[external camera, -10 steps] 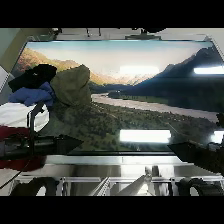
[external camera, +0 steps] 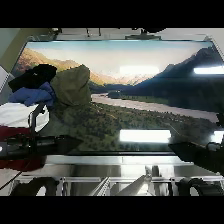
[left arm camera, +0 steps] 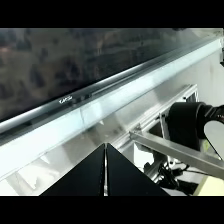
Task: Fold the shirts.
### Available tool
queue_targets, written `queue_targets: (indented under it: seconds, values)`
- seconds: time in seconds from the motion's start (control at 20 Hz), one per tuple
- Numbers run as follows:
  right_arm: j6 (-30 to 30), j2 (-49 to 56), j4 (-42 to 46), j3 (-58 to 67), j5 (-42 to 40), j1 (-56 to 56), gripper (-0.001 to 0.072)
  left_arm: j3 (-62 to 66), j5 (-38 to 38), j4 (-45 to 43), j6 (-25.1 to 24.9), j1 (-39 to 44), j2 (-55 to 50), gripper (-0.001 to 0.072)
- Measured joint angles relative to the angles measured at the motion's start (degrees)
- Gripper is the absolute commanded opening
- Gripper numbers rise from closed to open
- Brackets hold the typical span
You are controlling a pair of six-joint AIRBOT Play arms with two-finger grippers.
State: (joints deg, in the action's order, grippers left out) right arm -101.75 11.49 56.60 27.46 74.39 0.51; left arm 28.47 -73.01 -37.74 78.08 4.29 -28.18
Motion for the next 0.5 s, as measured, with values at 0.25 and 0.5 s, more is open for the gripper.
queue_targets:
  seconds: [0.25,0.5]
  values:
    - [0.6,0.0,0.8,0.0,-3.7,0.0,0.0015,0.0,4.9,0.2,0.0,0.0,0.0,0.0]
    - [0.6,0.0,0.9,0.0,-5.2,0.0,0.0015,0.4,8.4,0.0,0.0,-0.3,0.0,0.0007]
